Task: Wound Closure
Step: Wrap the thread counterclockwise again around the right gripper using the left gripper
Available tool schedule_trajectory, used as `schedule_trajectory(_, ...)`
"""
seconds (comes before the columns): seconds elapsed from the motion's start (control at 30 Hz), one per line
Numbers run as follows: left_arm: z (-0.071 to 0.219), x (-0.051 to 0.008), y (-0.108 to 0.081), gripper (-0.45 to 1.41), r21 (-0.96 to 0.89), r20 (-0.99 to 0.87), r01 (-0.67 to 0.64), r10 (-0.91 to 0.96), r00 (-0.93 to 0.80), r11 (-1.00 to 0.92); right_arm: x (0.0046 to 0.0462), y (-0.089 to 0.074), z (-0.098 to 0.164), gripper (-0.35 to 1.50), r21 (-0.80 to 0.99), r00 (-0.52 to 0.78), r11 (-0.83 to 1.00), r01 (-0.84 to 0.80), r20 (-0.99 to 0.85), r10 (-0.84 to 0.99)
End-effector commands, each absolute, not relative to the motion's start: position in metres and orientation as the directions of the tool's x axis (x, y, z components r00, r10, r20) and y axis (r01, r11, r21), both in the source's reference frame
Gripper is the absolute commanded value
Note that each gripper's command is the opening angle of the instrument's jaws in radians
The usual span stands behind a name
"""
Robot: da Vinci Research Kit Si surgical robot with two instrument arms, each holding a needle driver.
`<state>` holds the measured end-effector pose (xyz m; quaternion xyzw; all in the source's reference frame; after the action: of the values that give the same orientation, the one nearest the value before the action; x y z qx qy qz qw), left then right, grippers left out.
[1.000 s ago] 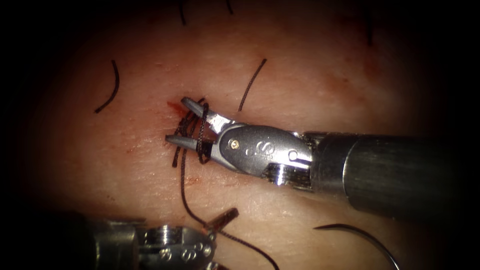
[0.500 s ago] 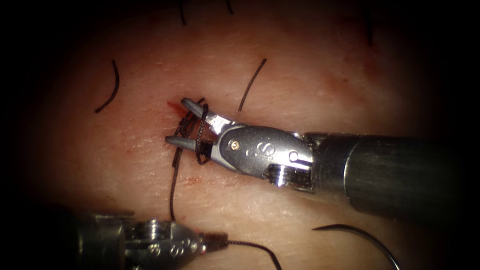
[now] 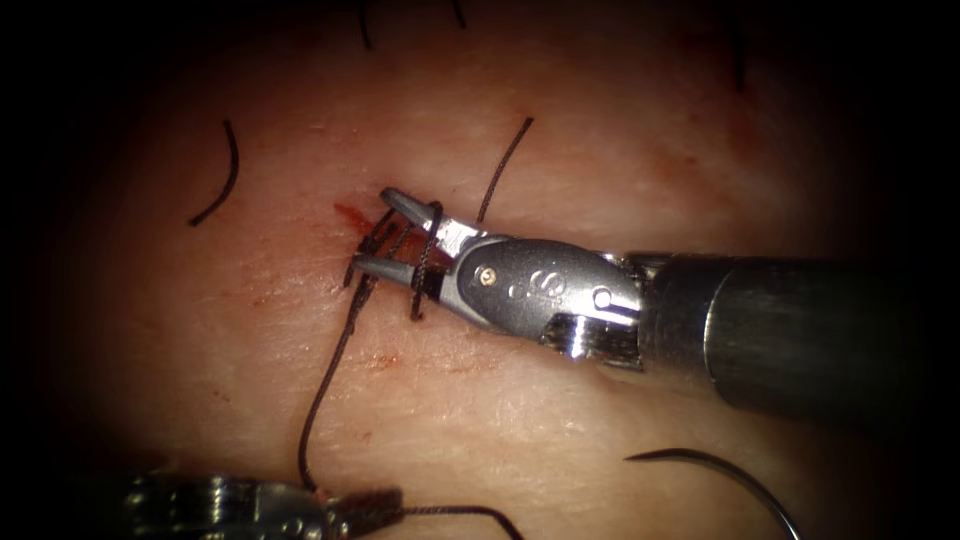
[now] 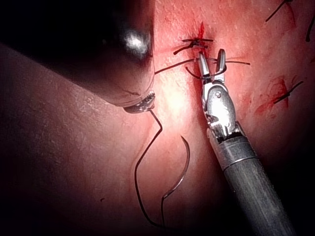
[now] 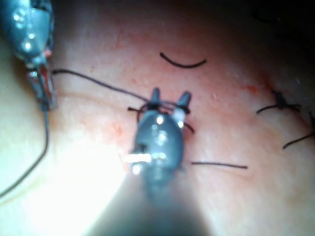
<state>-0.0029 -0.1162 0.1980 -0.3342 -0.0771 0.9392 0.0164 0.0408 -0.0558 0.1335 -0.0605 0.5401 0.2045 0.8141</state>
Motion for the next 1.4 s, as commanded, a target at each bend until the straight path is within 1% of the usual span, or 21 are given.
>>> schedule_trajectory(0.03,0.198,-0.0034,-0.117,-0.45,-0.161,-0.625,0.02,0.086,-0.776,-0.987,0.0415,-0.056,0.134,0.37,0.123,0.33,0.909,-0.399,-0.906,0.267)
schedule_trajectory(0.27,0.196,-0.0045,-0.119,-0.45,-0.142,-0.654,0.035,0.067,-0.754,-0.989,0.0416,-0.056,0.134,0.36,0.116,0.326,0.904,-0.412,-0.907,0.265)
schedule_trajectory(0.43,0.194,-0.0042,-0.118,-0.45,-0.11,-0.668,0.069,0.022,-0.744,-0.991,0.0414,-0.056,0.135,0.36,0.112,0.358,0.91,-0.4,-0.895,0.267)
schedule_trajectory(0.47,0.193,-0.0038,-0.118,-0.45,-0.081,-0.67,0.105,-0.024,-0.742,-0.991,0.0414,-0.056,0.135,0.36,0.111,0.381,0.917,-0.382,-0.886,0.266)
schedule_trajectory(0.7,0.189,-0.0032,-0.116,-0.45,-0.024,-0.672,0.164,-0.106,-0.733,-0.986,0.0416,-0.057,0.135,0.34,0.13,0.425,0.94,-0.315,-0.867,0.262)
schedule_trajectory(0.9,0.186,-0.003,-0.111,-0.45,0.021,-0.677,0.218,-0.174,-0.715,-0.976,0.0426,-0.058,0.135,0.29,0.168,0.433,0.967,-0.189,-0.87,0.236)
schedule_trajectory(0.93,0.186,-0.0025,-0.11,-0.45,0.035,-0.668,0.231,-0.195,-0.718,-0.972,0.0427,-0.058,0.135,0.29,0.168,0.434,0.972,-0.162,-0.873,0.223)
schedule_trajectory(1.1,0.186,-0.0007,-0.108,-0.45,0.061,-0.632,0.244,-0.227,-0.741,-0.968,0.0428,-0.058,0.135,0.29,0.177,0.438,0.976,-0.126,-0.873,0.215)
schedule_trajectory(1.17,0.186,0.0011,-0.106,-0.45,0.071,-0.616,0.252,-0.241,-0.75,-0.965,0.043,-0.059,0.135,0.29,0.182,0.438,0.978,-0.102,-0.874,0.209)
schedule_trajectory(1.23,0.187,0.0029,-0.103,-0.45,0.084,-0.613,0.288,-0.277,-0.739,-0.954,0.0433,-0.059,0.135,0.29,0.19,0.438,0.98,-0.059,-0.877,0.196)
schedule_trajectory(1.4,0.188,0.0038,-0.101,-0.45,0.092,-0.608,0.324,-0.311,-0.731,-0.942,0.0435,-0.06,0.135,0.29,0.191,0.429,0.981,-0.02,-0.885,0.181)
